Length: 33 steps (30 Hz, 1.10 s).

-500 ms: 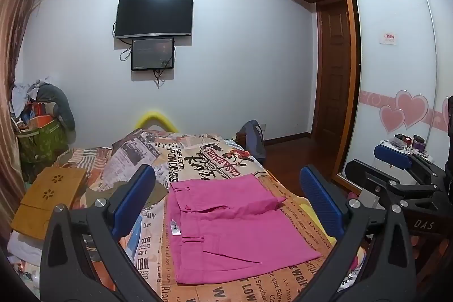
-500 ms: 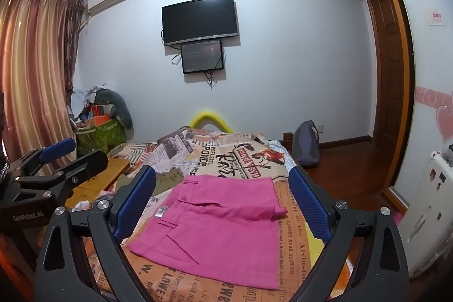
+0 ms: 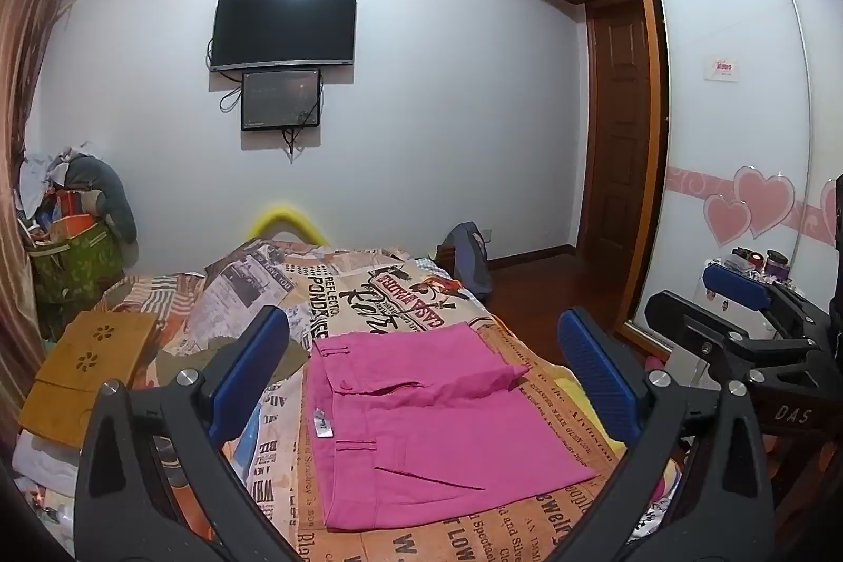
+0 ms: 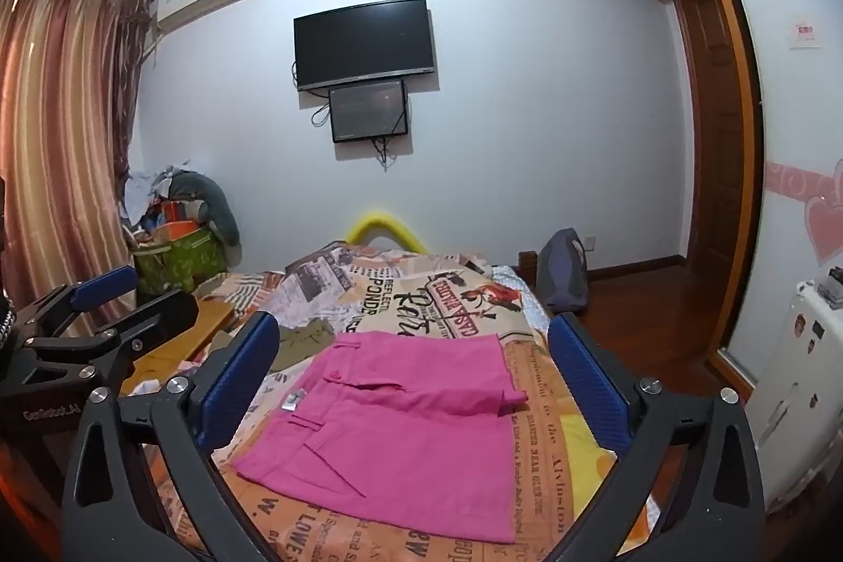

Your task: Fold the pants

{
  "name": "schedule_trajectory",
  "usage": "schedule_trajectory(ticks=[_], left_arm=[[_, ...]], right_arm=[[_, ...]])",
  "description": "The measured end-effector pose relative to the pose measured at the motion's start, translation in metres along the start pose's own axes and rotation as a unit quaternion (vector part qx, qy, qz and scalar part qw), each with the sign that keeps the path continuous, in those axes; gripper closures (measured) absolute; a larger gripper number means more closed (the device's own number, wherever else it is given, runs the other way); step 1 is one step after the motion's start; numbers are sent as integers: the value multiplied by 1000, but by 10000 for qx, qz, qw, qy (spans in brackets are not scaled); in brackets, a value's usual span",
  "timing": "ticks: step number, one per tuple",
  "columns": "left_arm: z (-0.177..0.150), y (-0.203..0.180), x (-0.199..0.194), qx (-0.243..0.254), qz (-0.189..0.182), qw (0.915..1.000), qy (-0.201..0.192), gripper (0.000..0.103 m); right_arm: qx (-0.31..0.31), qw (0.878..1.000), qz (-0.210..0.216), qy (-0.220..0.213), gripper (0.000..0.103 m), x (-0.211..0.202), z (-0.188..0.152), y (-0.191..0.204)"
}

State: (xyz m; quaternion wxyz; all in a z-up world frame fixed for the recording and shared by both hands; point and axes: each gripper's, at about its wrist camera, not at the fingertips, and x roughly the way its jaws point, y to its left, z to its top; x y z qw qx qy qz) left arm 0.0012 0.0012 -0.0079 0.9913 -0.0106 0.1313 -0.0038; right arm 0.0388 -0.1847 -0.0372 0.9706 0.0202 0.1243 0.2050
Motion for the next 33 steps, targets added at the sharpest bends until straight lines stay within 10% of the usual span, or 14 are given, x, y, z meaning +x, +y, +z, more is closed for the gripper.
schedule_trajectory(ticks=[33], left_arm=[[2,2,0,16,-12,10000,0,0]], right_arm=[[-45,10000,-68,22,1,1,0,1]])
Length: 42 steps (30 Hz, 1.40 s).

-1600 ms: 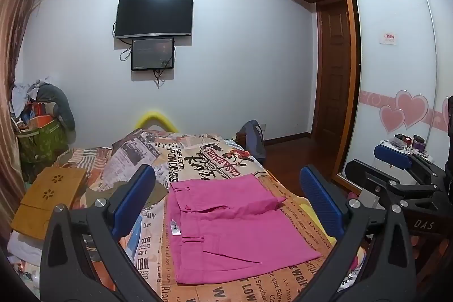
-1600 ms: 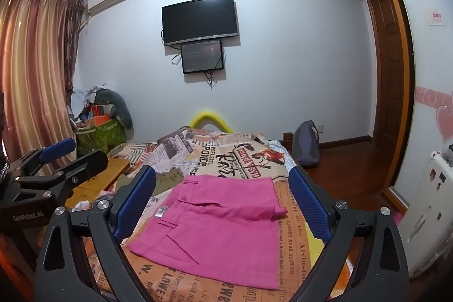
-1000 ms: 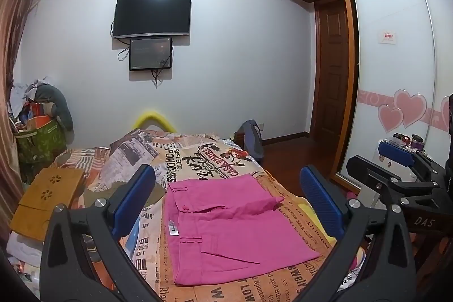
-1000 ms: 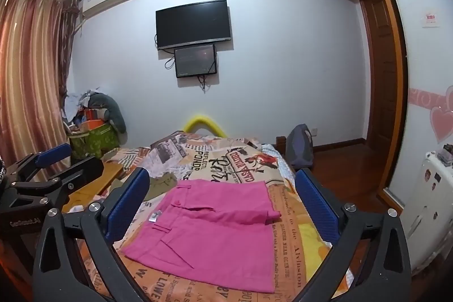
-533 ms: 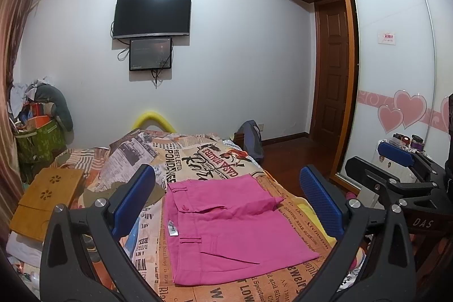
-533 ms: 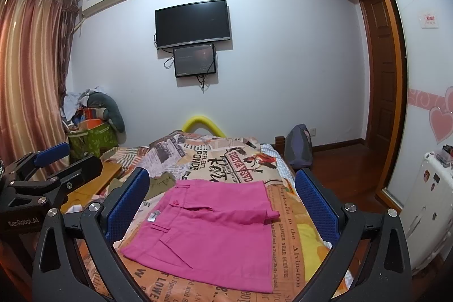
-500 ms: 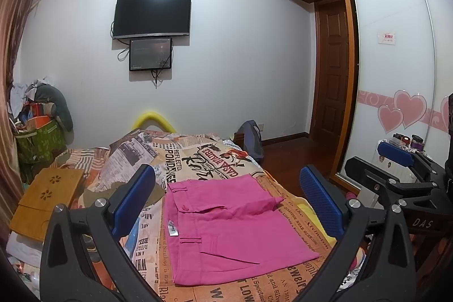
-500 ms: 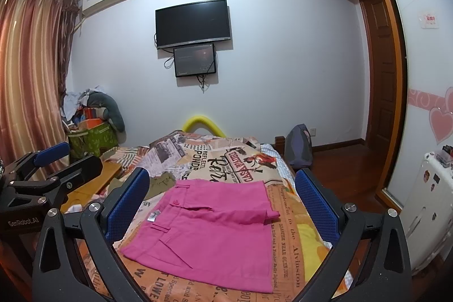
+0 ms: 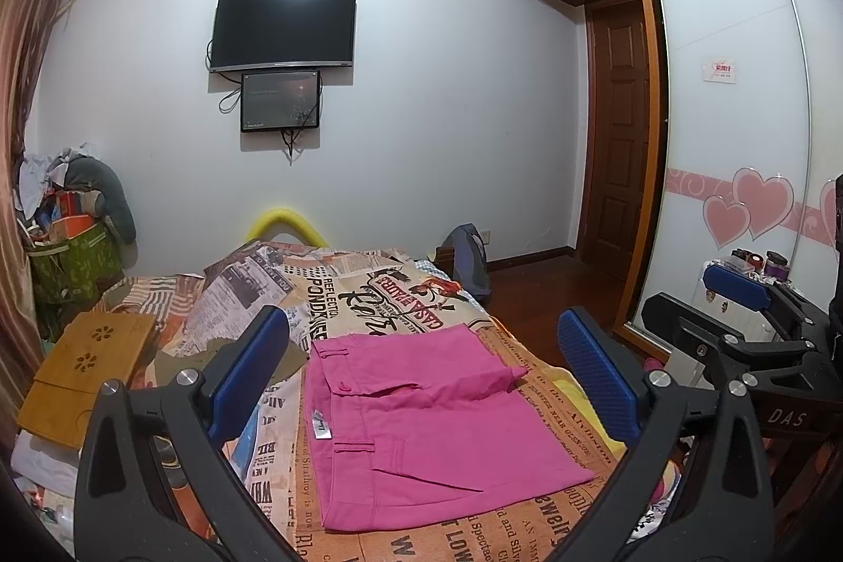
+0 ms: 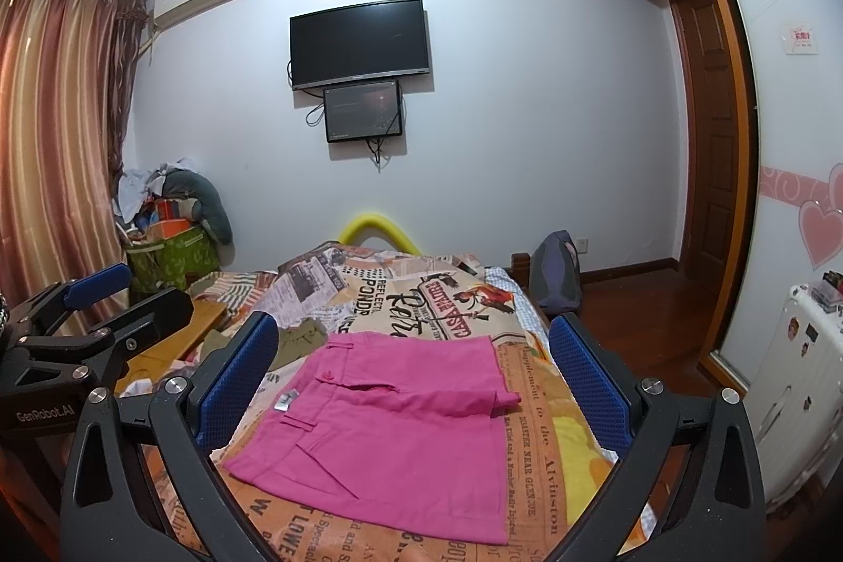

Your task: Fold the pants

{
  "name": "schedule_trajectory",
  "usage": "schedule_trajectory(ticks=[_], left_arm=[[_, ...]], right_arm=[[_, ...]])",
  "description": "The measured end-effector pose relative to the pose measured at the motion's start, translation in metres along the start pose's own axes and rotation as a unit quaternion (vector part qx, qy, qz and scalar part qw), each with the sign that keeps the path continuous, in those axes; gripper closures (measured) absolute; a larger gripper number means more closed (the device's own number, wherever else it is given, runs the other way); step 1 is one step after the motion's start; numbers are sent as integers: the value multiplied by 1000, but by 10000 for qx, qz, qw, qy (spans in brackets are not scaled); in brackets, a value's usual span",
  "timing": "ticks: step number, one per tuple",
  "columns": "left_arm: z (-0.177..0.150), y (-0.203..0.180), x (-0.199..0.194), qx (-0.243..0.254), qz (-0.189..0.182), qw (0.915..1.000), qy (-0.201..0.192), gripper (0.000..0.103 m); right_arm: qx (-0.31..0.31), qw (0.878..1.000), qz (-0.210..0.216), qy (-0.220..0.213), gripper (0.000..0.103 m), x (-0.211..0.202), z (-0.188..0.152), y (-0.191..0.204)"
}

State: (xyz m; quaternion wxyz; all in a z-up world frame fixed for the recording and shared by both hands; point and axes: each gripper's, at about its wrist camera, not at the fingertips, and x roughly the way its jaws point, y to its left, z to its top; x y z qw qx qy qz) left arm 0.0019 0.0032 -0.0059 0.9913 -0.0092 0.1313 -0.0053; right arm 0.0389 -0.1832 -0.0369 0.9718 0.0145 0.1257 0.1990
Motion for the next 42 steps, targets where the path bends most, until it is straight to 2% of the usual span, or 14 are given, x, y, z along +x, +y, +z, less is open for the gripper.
schedule_trajectory(ticks=[34,42], left_arm=[[3,3,0,-58,37,10000,-8,0],[1,4,11,-47,75,9999,88,0]], right_arm=[[-76,10000,27,12,1,3,-2,2],[-36,9999,-115,30,1,13,-8,-4]])
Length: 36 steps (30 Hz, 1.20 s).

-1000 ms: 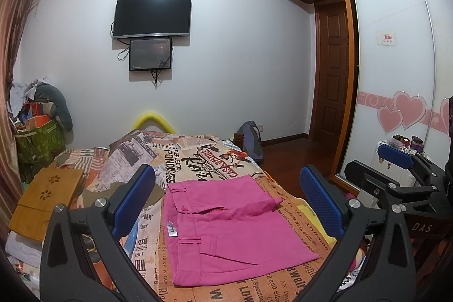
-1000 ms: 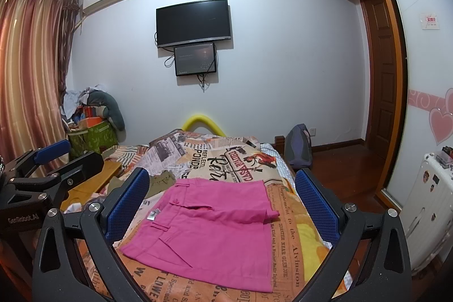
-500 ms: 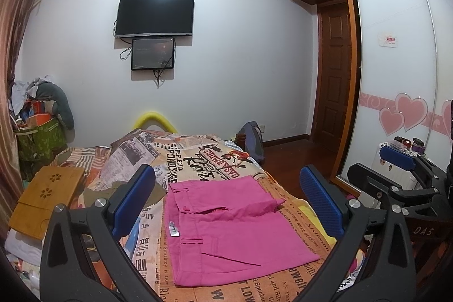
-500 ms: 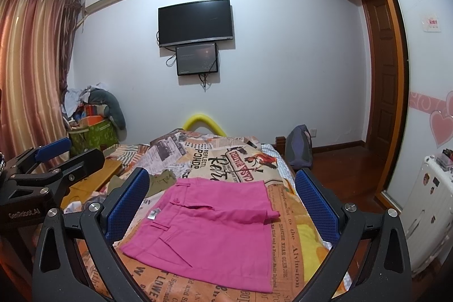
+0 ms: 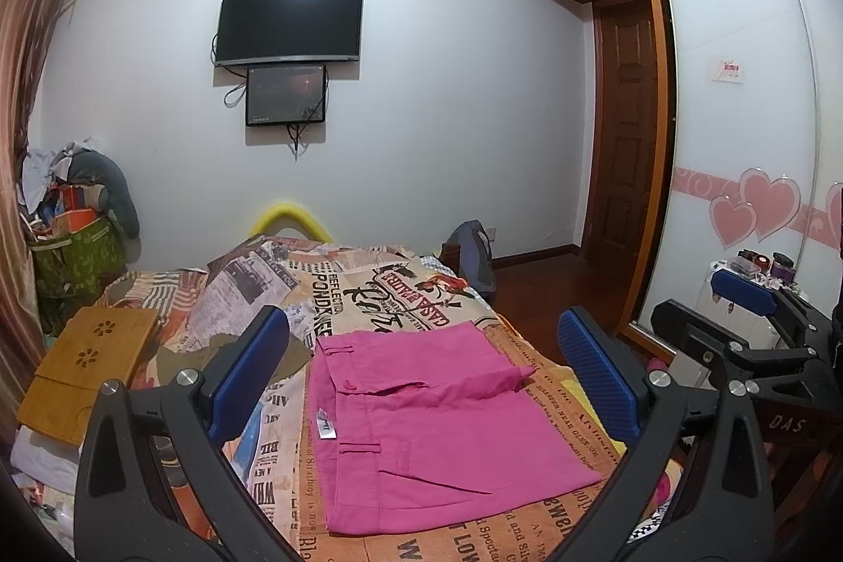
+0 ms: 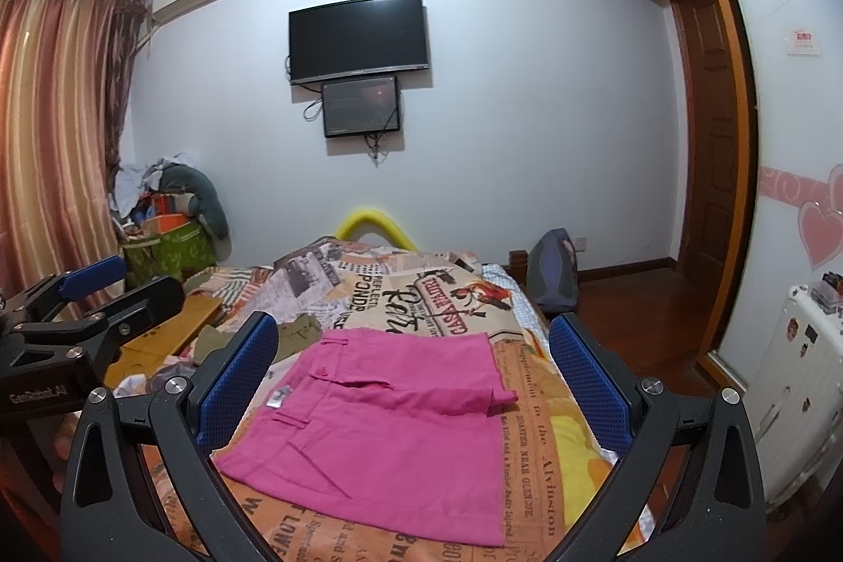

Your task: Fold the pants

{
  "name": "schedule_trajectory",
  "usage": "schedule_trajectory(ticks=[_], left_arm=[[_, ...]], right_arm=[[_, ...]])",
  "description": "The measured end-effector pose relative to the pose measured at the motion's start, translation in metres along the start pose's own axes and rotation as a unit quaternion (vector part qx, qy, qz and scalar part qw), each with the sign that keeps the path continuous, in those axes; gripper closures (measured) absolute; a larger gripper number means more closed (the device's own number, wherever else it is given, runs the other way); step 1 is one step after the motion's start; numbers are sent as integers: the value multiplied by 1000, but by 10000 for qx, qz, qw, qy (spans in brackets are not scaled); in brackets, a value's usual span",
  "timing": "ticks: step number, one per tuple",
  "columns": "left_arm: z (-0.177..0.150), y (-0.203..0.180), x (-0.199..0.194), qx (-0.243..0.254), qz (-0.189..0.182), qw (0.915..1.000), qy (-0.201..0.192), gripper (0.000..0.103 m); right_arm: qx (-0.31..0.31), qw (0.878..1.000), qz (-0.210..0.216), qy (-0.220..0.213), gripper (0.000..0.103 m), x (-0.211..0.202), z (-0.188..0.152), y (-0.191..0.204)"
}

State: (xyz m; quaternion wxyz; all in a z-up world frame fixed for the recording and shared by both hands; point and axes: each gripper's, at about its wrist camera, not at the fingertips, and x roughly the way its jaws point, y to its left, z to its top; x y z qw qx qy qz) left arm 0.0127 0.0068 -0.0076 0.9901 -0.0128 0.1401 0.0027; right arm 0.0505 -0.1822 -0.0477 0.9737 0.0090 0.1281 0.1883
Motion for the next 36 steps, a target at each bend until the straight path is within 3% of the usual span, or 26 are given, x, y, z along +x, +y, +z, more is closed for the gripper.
schedule_trajectory(ticks=[12,20,25,29,31,36], left_arm=[[-19,19,66,-121,222,9968,762,0],[-57,49,137,-115,434,9836,1746,0],[-78,70,180,-61,485,9722,2292,0],[-89,85,208,28,564,9656,2539,12],[-94,91,220,85,564,9624,2657,16],[-104,100,248,74,357,9543,2967,21]], right_arm=[[92,9965,-87,826,1,51,-32,-27],[11,9880,-250,1525,1,88,-62,-49],[99,9804,-176,1958,15,117,-73,-63],[-1,9746,-64,2237,20,140,-83,-66],[-9,9720,78,2347,28,151,-86,-67],[-140,9622,283,2704,29,182,-97,-71]])
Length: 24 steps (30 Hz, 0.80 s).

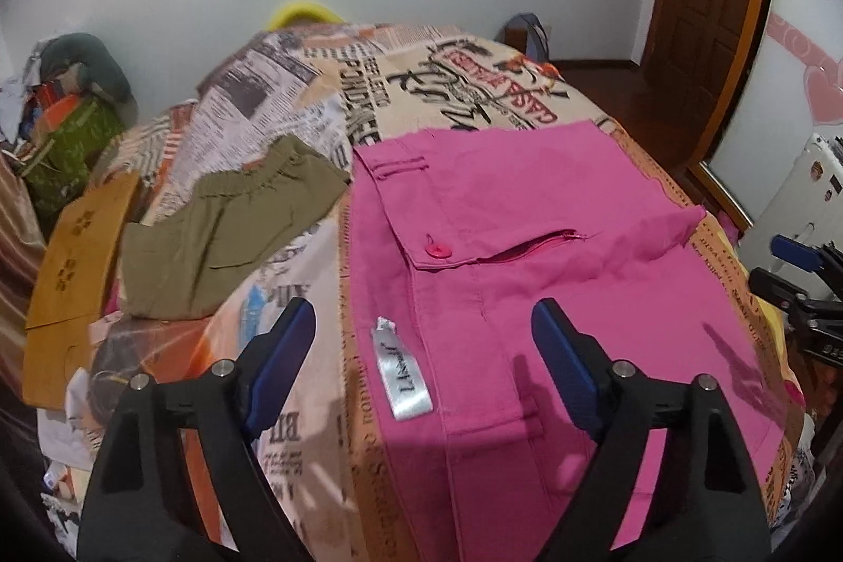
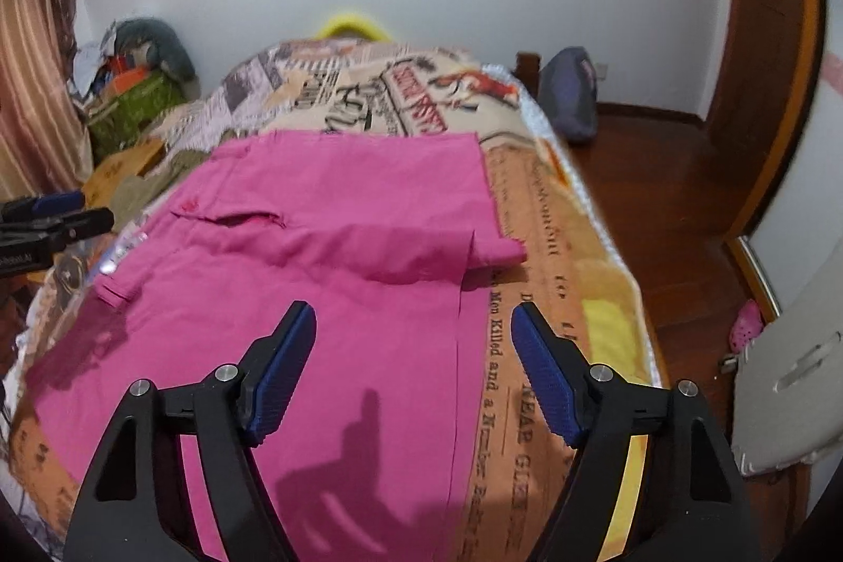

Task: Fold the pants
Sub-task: 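Grasp the pink pants waistband with the left gripper while the right gripper grasps the leg edge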

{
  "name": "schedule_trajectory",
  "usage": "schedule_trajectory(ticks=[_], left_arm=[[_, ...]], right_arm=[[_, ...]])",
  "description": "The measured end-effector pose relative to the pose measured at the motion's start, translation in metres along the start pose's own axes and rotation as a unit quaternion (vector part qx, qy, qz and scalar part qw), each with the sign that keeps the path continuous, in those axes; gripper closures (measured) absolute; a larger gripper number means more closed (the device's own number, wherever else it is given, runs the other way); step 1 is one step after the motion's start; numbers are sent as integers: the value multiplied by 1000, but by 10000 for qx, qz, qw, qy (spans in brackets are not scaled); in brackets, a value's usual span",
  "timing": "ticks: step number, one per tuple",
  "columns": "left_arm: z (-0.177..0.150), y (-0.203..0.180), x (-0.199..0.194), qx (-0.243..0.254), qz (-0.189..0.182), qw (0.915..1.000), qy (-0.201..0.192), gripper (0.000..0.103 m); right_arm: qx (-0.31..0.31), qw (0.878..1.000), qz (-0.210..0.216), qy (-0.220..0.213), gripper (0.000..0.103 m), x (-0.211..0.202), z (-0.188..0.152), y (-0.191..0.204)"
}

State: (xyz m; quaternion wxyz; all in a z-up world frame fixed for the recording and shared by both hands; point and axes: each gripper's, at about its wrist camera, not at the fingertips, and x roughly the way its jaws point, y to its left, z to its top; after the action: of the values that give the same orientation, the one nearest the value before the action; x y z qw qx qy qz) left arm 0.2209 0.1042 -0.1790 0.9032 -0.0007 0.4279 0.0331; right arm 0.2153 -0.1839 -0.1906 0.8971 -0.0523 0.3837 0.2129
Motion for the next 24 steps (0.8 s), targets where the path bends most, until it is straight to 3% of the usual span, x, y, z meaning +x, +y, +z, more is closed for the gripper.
schedule_trajectory(ticks=[8,12,15,19,24], left_arm=[[8,-1,36,187,-263,9988,356,38],[9,3,53,187,-367,9976,560,50],[9,8,66,103,-469,9962,723,57],[8,11,78,-20,-661,9938,890,72],[9,16,86,-311,-1012,9894,995,80]], right_arm=[[-10,9993,116,349,30,34,7,-17],[41,9979,301,567,46,51,9,-24],[120,9968,447,653,49,60,8,-28],[254,9947,598,797,66,70,7,-33],[290,9931,672,917,78,77,9,-33]])
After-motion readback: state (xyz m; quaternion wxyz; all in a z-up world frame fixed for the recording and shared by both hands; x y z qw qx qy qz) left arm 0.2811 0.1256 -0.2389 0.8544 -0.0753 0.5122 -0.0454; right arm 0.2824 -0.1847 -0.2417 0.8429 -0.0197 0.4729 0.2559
